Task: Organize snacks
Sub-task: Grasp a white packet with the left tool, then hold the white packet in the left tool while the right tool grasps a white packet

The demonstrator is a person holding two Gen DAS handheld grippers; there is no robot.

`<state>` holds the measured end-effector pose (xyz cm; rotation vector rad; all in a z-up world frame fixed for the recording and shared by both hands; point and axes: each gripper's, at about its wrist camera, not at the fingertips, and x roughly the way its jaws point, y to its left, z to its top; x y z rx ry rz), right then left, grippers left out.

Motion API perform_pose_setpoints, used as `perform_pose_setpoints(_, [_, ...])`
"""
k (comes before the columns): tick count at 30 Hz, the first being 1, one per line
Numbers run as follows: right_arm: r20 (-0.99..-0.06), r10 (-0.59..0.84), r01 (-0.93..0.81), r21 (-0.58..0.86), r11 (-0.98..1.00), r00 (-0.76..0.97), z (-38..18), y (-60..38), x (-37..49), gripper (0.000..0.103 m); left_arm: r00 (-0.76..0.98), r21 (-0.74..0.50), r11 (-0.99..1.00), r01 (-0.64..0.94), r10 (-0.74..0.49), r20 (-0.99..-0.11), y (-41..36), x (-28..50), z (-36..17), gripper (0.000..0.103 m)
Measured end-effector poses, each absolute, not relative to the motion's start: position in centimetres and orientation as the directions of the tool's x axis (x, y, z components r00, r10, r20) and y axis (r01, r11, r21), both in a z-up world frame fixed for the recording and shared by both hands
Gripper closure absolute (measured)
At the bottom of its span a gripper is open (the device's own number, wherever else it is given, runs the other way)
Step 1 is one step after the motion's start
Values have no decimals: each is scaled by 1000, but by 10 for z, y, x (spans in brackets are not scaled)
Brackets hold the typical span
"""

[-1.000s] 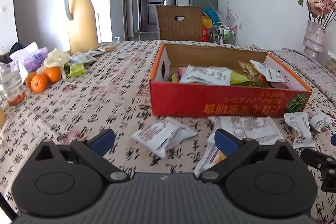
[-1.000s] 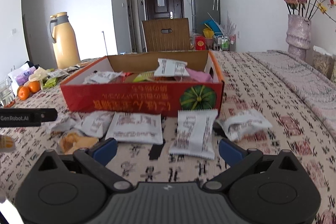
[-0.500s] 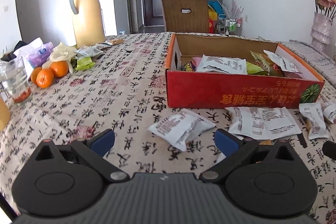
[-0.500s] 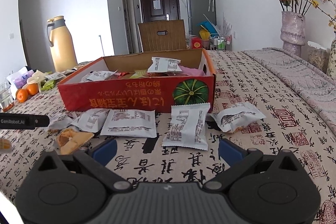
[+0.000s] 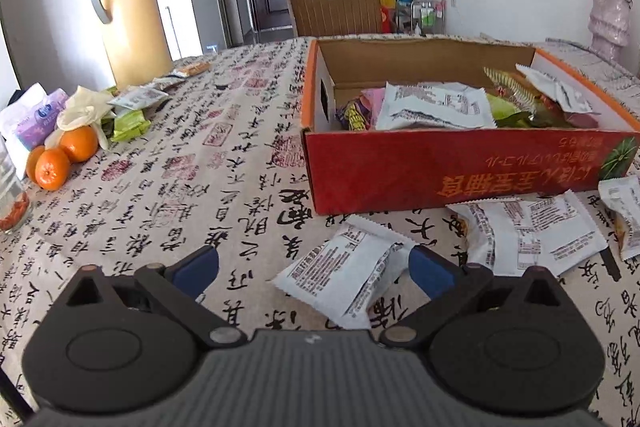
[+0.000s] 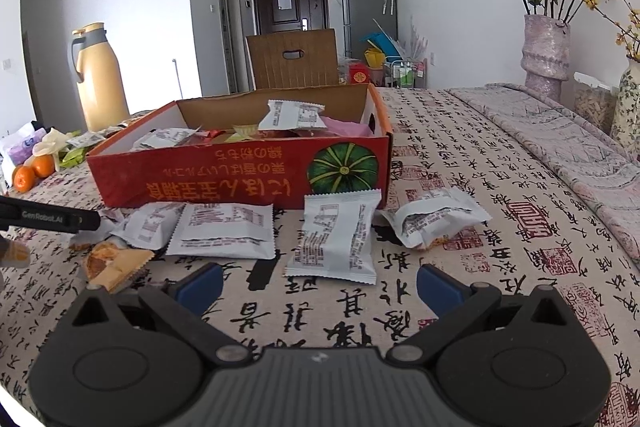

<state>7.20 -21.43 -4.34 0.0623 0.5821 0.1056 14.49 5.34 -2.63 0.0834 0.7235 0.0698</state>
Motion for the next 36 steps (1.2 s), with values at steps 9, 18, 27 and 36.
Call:
perform_pose_setpoints(9, [-560, 119, -82, 91, 992, 820, -49, -213, 76, 0, 735, 57, 998, 7, 33, -678, 48, 155, -31, 5])
perform_pose_setpoints(18, [-566, 116, -74, 96, 993, 816, -51, -214, 78, 0, 715, 16, 999, 45, -21, -699, 49, 157, -36, 46])
perform_pose_setpoints(27, [-570, 109, -66, 96, 993, 814, -52, -215, 79, 0, 728, 9, 999, 52, -32, -684, 49, 150, -32, 61])
perform_pose_setpoints(36, [-573, 113, -70, 96, 993, 811, -53, -215, 78, 0, 761, 14, 999, 39, -20, -649, 46, 140, -23, 61])
